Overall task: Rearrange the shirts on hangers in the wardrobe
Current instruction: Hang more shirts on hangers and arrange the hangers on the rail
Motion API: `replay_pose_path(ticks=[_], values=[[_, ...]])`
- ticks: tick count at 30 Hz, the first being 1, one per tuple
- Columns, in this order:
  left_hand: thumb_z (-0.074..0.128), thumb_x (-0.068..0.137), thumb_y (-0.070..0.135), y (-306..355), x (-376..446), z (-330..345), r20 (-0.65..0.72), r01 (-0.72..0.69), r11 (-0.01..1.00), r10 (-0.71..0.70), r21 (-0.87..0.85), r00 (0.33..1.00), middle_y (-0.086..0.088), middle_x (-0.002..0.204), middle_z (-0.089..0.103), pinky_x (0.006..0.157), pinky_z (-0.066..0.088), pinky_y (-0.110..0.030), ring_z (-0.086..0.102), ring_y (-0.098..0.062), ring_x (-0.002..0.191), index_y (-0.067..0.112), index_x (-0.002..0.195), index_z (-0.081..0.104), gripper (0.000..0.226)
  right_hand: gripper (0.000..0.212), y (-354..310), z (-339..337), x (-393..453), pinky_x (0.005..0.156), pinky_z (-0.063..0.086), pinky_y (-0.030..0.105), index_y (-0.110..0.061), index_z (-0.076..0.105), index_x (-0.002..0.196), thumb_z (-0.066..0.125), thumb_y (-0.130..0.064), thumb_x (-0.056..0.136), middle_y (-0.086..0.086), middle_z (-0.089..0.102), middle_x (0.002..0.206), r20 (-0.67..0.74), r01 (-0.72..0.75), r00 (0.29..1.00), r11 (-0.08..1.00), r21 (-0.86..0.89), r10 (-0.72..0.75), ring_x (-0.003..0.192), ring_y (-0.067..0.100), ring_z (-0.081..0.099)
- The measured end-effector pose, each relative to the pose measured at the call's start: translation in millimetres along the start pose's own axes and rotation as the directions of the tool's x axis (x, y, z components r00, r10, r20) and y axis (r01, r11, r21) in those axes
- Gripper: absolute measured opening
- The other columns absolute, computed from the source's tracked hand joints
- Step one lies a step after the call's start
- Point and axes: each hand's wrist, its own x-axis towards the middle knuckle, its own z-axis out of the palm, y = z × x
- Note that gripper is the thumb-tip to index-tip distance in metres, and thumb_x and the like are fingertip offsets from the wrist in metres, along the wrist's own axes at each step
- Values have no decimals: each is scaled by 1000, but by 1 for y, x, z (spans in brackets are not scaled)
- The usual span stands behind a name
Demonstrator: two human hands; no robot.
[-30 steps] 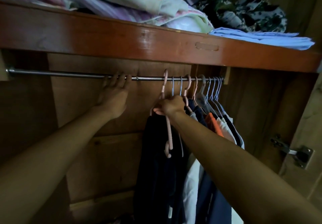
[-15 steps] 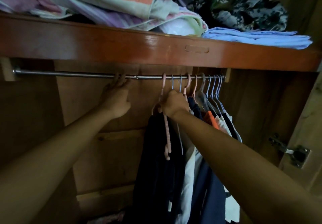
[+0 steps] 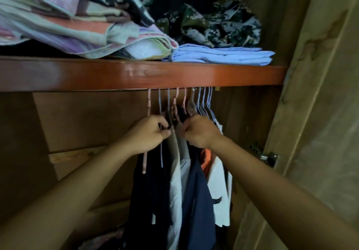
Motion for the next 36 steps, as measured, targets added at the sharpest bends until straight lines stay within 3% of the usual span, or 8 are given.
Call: replay_pose_path(ticks=[3,6,14,17,21,24,29,36], values=[[68,90,32,31,-4,21,117,-30,996,20,82,993,11,76,61,61,42,-24,58,0,66,25,97,67,10,16,24,-8,-30,78,57,37,-23,77,90,63,-26,85,2,74,98,-60,3,998,1000,-23,-4,93,27,67],[67,90,34,59,-8,44,232,-60,983,18,175,973,5,89,63,74,50,-31,62,-14,84,22,111,64,25,16,46,-18,-58,80,55,34,-26,76,92,63,-30,85,1,72,104,-35,0,999,999,-53,-1,97,27,66],[77,78,43,111,-18,99,299,-173,980,138,95,944,8,85,65,73,54,-32,62,-9,79,25,100,65,31,21,87,-54,-136,83,55,37,-27,71,105,68,-34,86,-7,71,101,-1,-10,1000,989,-147,10,97,16,65],[77,76,47,131,-19,113,340,-261,962,221,77,914,9,82,62,61,47,-25,58,-2,73,27,101,63,35,20,93,-67,-161,82,55,36,-30,70,103,66,-35,85,-7,70,101,24,-74,996,975,-209,81,97,18,65],[77,75,49,160,-16,125,429,-382,924,341,13,837,11,86,60,66,50,-29,58,-3,77,30,103,60,38,11,96,-85,-197,78,56,36,-28,71,93,64,-34,86,-5,71,97,13,-165,985,961,-221,172,91,18,66],[76,74,51,181,-16,134,482,-464,885,424,-41,767,14,90,58,70,54,-33,58,-3,81,36,105,58,39,22,98,-95,-226,80,55,35,-30,71,107,67,-39,87,-3,70,106,-45,-264,964,932,-248,261,94,19,67],[77,75,50,212,-26,161,549,-575,808,543,-133,636,19,87,53,57,37,-20,51,4,77,40,101,52,37,38,104,-96,-272,89,53,38,-30,59,124,65,-42,88,-4,63,121,-122,-489,868,788,-373,481,107,21,62],[79,70,54,256,-59,203,642,-668,705,631,-240,435,15,90,52,67,46,-28,56,-6,83,32,115,54,56,25,94,-97,-359,68,45,27,-29,63,111,63,-39,88,-7,66,105,-245,-697,713,631,-340,656,90,17,62]])
